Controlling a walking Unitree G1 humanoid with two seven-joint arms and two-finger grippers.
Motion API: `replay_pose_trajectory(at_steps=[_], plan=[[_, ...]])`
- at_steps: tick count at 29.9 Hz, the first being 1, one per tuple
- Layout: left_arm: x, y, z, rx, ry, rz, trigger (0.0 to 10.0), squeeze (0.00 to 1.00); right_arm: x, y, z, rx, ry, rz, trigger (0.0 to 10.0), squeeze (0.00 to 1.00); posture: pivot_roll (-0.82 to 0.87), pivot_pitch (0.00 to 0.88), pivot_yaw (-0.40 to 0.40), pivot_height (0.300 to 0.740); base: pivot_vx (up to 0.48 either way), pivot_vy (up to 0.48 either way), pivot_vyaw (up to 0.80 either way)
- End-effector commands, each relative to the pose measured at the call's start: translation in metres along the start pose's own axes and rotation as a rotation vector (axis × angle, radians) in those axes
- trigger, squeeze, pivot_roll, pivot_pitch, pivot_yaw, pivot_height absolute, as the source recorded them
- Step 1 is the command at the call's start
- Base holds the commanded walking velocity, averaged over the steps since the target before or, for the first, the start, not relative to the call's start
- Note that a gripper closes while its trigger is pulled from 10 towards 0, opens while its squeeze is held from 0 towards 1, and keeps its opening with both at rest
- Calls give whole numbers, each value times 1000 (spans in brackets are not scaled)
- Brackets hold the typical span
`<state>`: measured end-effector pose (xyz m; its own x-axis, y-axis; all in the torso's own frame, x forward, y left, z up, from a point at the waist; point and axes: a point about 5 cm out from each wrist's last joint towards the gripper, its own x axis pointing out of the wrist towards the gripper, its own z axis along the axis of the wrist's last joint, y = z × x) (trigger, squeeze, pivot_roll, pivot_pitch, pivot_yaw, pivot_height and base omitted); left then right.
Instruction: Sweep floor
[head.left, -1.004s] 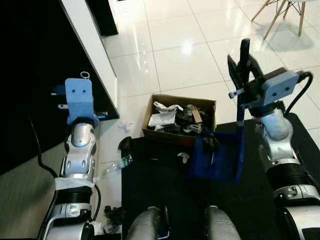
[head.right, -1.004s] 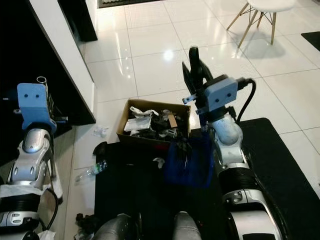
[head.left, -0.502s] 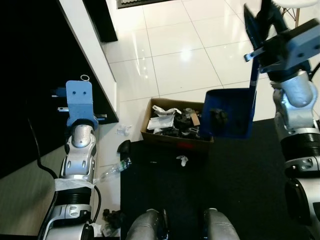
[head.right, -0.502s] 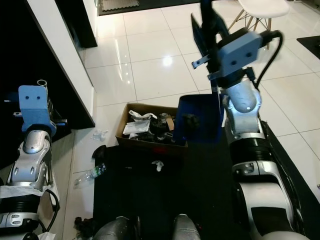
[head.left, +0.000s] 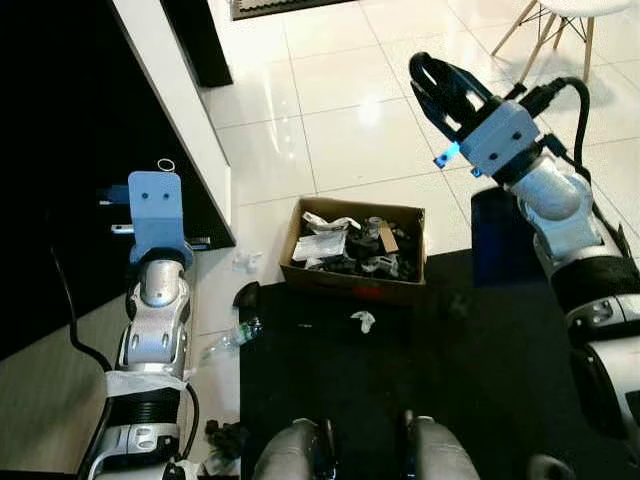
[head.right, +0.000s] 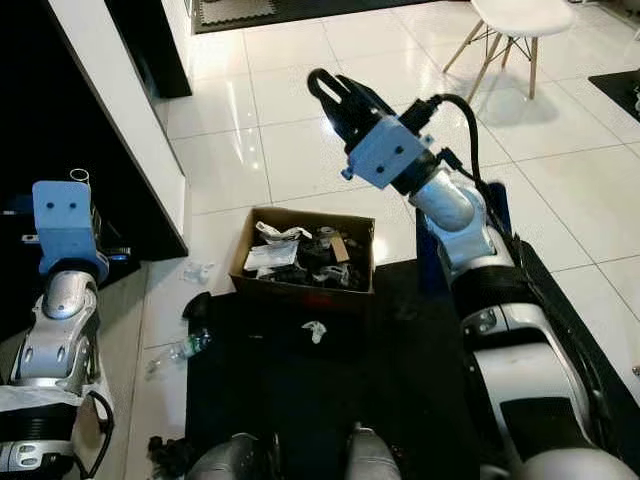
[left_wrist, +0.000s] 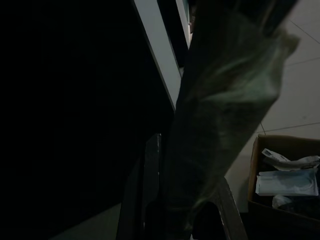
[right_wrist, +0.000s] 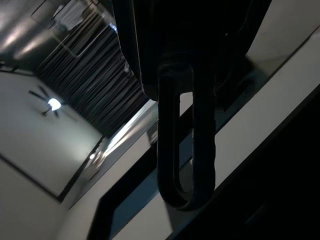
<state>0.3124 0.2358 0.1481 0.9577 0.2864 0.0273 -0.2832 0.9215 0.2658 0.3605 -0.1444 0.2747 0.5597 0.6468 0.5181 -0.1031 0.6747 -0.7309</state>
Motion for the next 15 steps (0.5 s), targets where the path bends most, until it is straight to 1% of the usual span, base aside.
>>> replay_pose_trajectory(at_steps=[1, 5, 6, 8, 9, 10, 11, 12, 13, 15], plan=[[-2, 1, 4, 29, -23, 18, 10000, 0, 7, -7, 8, -40, -58, -21, 10000, 0, 15, 46, 55, 740, 0, 0, 0], [-2, 0, 4, 30, -25, 14, 10000, 0, 10, -13, 8, -75, -63, -65, 10000, 0, 16, 41, 59, 740, 0, 0, 0], [-2, -2, 4, 30, -25, 11, 10000, 0, 11, -16, 7, -77, -57, -105, 10000, 0, 17, 39, 58, 740, 0, 0, 0], [-3, -4, 4, 31, -24, 10, 10000, 0, 11, -18, 2, -10, -23, -159, 10000, 0, 17, 39, 58, 740, 0, 0, 0], [-4, -5, 3, 32, -18, 9, 10000, 0, 9, -19, -2, 63, 8, -219, 10000, 0, 22, 37, 53, 740, 0, 0, 0], [-4, -5, 2, 33, -14, 9, 10000, 0, 8, -20, -5, 112, 26, -259, 10000, 0, 22, 37, 53, 740, 0, 0, 0], [-4, -5, 2, 33, -14, 9, 10000, 0, 8, -20, -5, 112, 26, -259, 10000, 0, 22, 37, 53, 740, 0, 0, 0], [-6, -6, 1, 38, -4, 13, 10000, 0, 6, -19, -9, 191, 51, -306, 10000, 0, 23, 38, 53, 740, 0, 0, 0], [-6, -6, 0, 42, 3, 16, 10000, 0, 5, -18, -12, 245, 66, -334, 10000, 0, 23, 38, 53, 740, 0, 0, 0], [-8, -7, -2, 56, 12, 19, 10000, 0, 3, -12, -13, 323, 71, -360, 10000, 0, 20, 41, 54, 740, 0, 0, 0]])
